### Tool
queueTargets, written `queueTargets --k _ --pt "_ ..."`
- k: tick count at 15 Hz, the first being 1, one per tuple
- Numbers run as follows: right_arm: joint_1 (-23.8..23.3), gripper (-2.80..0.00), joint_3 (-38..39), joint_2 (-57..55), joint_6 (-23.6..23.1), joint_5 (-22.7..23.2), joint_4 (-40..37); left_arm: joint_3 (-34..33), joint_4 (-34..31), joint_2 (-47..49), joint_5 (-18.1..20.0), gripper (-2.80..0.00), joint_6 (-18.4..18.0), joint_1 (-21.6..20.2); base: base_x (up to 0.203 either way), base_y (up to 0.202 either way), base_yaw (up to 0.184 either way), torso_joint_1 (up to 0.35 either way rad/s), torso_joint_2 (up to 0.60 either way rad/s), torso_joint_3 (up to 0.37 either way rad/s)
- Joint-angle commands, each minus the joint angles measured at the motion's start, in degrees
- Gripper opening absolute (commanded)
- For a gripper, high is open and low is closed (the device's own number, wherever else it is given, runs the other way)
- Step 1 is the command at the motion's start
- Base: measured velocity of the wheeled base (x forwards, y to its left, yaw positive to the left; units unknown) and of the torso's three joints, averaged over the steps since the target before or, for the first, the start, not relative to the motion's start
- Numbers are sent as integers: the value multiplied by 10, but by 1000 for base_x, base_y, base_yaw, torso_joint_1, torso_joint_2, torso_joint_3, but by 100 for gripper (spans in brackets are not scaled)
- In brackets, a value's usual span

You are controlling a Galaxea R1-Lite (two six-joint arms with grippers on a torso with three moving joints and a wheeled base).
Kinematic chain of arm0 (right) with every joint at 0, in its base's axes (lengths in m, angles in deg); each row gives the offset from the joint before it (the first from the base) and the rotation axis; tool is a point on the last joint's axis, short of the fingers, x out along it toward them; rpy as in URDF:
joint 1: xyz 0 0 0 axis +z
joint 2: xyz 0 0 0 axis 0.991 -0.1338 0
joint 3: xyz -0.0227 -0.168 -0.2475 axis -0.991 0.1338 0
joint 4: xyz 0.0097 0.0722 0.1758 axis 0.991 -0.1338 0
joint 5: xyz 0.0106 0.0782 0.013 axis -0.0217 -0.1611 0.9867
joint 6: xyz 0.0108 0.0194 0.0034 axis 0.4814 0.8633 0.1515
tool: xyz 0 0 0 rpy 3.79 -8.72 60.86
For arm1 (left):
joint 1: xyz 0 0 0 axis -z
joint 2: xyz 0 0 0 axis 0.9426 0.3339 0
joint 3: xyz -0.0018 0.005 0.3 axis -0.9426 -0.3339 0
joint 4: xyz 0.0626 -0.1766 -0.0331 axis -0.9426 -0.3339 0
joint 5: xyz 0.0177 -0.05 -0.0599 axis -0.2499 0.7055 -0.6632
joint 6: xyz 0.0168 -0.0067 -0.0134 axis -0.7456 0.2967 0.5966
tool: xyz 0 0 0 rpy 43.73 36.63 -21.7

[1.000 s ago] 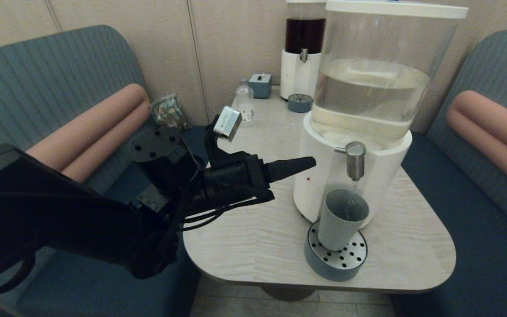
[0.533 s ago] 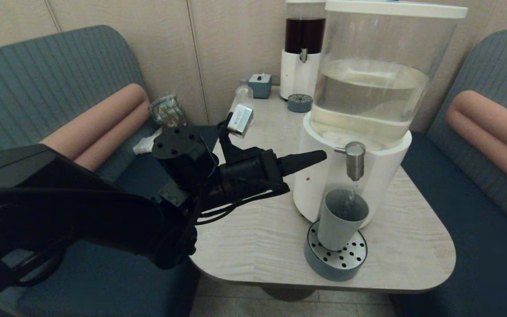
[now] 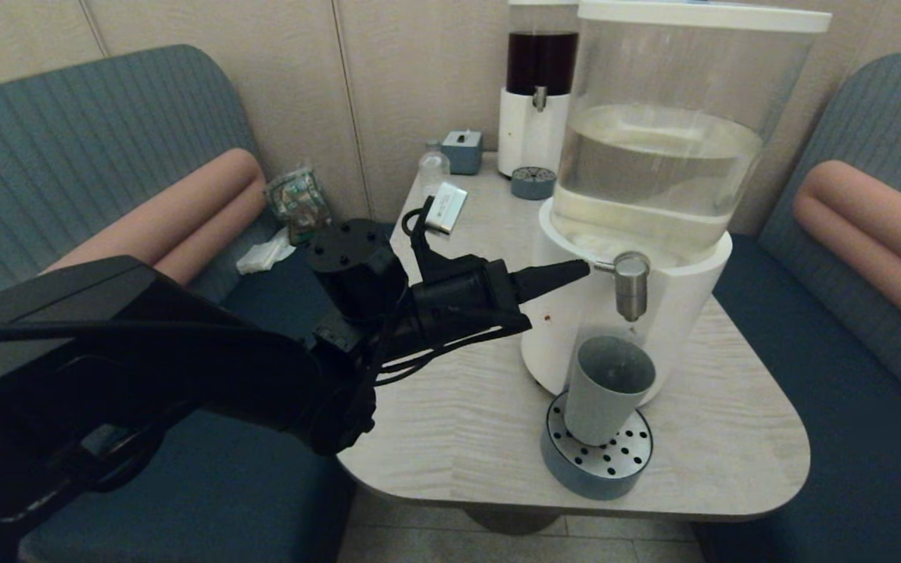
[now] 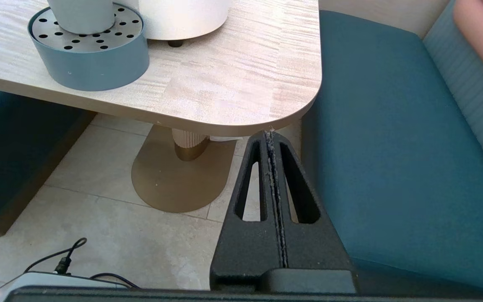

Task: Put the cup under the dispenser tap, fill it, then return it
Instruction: Turn off the faucet

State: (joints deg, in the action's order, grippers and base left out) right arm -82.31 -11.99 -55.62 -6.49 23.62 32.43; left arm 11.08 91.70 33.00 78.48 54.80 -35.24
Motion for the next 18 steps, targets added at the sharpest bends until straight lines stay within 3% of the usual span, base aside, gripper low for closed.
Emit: queueTargets --k 1,15,18 --pt "0 -280 0 0 0 0 0 17 -4 6 2 -280 3 0 0 0 0 0 0 0" --pt "0 -280 0 0 0 0 0 77 -22 41 -1 -280 3 17 0 0 0 0 0 0" --pt "0 -280 0 0 0 0 0 69 -23 40 -19 -280 1 19 0 0 0 0 0 0"
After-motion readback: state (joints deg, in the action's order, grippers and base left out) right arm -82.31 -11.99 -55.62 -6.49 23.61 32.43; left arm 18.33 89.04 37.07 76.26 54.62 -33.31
